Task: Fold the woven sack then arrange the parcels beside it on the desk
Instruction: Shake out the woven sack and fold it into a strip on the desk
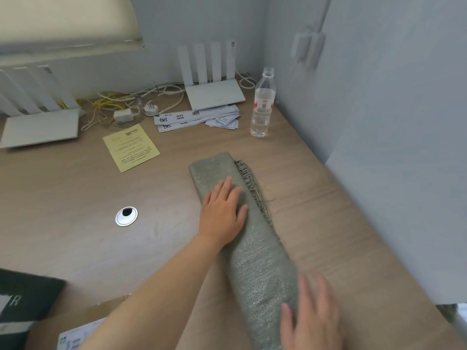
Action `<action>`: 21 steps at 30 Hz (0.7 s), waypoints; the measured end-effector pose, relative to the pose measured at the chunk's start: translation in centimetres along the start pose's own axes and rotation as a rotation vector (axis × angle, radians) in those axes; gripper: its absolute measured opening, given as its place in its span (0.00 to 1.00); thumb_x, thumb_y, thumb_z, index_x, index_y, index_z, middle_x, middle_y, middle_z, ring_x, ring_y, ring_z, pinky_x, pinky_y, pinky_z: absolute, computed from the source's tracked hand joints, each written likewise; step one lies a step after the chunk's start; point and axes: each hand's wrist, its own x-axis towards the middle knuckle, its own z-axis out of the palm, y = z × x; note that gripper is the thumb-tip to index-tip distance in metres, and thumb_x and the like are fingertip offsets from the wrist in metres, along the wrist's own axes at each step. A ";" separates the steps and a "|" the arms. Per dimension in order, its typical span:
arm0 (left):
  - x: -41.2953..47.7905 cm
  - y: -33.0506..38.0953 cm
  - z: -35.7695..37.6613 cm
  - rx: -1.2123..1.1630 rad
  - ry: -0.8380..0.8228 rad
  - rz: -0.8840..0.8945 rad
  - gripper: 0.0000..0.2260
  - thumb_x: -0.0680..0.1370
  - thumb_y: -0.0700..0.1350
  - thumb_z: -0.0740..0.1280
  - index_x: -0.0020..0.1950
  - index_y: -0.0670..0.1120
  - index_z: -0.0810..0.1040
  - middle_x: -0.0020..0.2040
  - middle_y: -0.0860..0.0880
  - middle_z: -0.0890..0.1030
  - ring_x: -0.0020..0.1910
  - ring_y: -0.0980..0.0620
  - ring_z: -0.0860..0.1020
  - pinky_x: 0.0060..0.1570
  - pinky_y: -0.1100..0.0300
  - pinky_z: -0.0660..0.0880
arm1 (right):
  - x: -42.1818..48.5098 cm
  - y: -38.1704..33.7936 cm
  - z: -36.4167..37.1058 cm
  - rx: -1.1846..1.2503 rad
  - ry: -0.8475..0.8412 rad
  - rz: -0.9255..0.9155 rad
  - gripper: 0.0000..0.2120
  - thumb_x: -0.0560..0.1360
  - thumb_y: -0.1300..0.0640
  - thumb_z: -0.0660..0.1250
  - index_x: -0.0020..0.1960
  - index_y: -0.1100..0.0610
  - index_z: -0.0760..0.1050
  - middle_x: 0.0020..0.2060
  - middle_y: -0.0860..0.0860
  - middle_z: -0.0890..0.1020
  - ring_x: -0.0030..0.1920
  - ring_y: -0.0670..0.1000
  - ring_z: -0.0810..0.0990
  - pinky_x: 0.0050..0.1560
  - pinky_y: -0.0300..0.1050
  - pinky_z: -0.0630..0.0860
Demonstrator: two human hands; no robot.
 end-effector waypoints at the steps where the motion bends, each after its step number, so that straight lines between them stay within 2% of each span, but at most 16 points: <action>1: -0.4 0.0 0.5 0.014 -0.020 0.010 0.24 0.81 0.59 0.56 0.76 0.54 0.67 0.82 0.48 0.59 0.80 0.45 0.58 0.75 0.47 0.56 | 0.3 -0.4 0.7 -0.045 -0.069 -0.118 0.32 0.65 0.43 0.62 0.63 0.58 0.81 0.66 0.63 0.78 0.61 0.61 0.75 0.57 0.59 0.72; 4: -0.9 -0.6 2.0 0.023 -0.190 0.008 0.27 0.82 0.62 0.51 0.81 0.56 0.56 0.83 0.49 0.51 0.82 0.47 0.49 0.78 0.49 0.49 | 0.3 -1.0 4.0 -0.150 -0.270 -0.274 0.34 0.65 0.42 0.61 0.69 0.53 0.77 0.71 0.59 0.74 0.69 0.60 0.70 0.69 0.57 0.60; 6: -1.2 -1.1 2.9 0.068 -0.220 0.020 0.29 0.82 0.63 0.48 0.82 0.56 0.51 0.83 0.50 0.48 0.82 0.48 0.45 0.78 0.50 0.46 | -0.4 -0.7 5.9 -0.179 -0.341 -0.279 0.36 0.65 0.41 0.61 0.71 0.51 0.72 0.72 0.57 0.72 0.69 0.60 0.69 0.68 0.58 0.61; 9: -1.2 -1.3 3.5 0.091 -0.217 0.029 0.29 0.82 0.63 0.46 0.82 0.56 0.48 0.83 0.50 0.46 0.82 0.49 0.43 0.78 0.50 0.44 | -0.8 -0.1 6.9 -0.162 -0.368 -0.272 0.36 0.66 0.40 0.61 0.72 0.51 0.67 0.70 0.57 0.75 0.69 0.59 0.69 0.64 0.59 0.65; 11: -0.9 -1.3 3.2 0.094 -0.260 0.035 0.29 0.82 0.63 0.46 0.82 0.56 0.47 0.83 0.50 0.45 0.82 0.48 0.42 0.78 0.49 0.44 | -0.8 0.0 6.9 -0.137 -0.371 -0.296 0.36 0.66 0.40 0.60 0.72 0.51 0.67 0.71 0.56 0.75 0.72 0.58 0.67 0.68 0.57 0.62; 13: -0.8 -1.3 2.3 0.092 -0.328 0.043 0.30 0.82 0.63 0.49 0.82 0.55 0.46 0.83 0.48 0.44 0.82 0.47 0.41 0.78 0.49 0.43 | -0.5 0.2 6.7 -0.099 -0.374 -0.316 0.38 0.65 0.39 0.60 0.73 0.50 0.65 0.76 0.53 0.69 0.79 0.53 0.56 0.76 0.51 0.50; 14: -1.0 -1.2 1.7 0.086 -0.348 0.051 0.31 0.83 0.62 0.50 0.83 0.54 0.46 0.83 0.47 0.43 0.82 0.46 0.42 0.78 0.48 0.44 | -0.2 0.3 6.5 -0.078 -0.379 -0.322 0.39 0.64 0.38 0.60 0.74 0.49 0.64 0.78 0.50 0.63 0.81 0.50 0.48 0.77 0.48 0.43; 16: -2.5 -0.9 0.7 0.074 -0.327 0.079 0.31 0.82 0.60 0.55 0.82 0.52 0.49 0.83 0.45 0.46 0.82 0.44 0.43 0.78 0.47 0.45 | 0.2 0.4 6.0 -0.052 -0.373 -0.318 0.39 0.62 0.38 0.60 0.72 0.48 0.65 0.80 0.48 0.55 0.80 0.44 0.40 0.77 0.44 0.38; 18: -5.5 -0.4 0.4 0.039 -0.278 0.096 0.29 0.81 0.58 0.56 0.81 0.51 0.56 0.83 0.44 0.51 0.82 0.42 0.49 0.78 0.46 0.49 | -0.4 0.5 5.8 -0.016 -0.326 -0.313 0.35 0.62 0.40 0.60 0.68 0.49 0.68 0.78 0.50 0.59 0.80 0.43 0.40 0.77 0.45 0.40; 21: -10.0 -0.1 1.9 0.014 -0.234 0.045 0.27 0.78 0.58 0.57 0.76 0.53 0.66 0.80 0.46 0.63 0.79 0.42 0.62 0.74 0.45 0.62 | -2.7 1.4 7.0 -0.061 -0.348 -0.327 0.32 0.67 0.41 0.57 0.70 0.49 0.68 0.81 0.47 0.54 0.80 0.45 0.43 0.73 0.54 0.57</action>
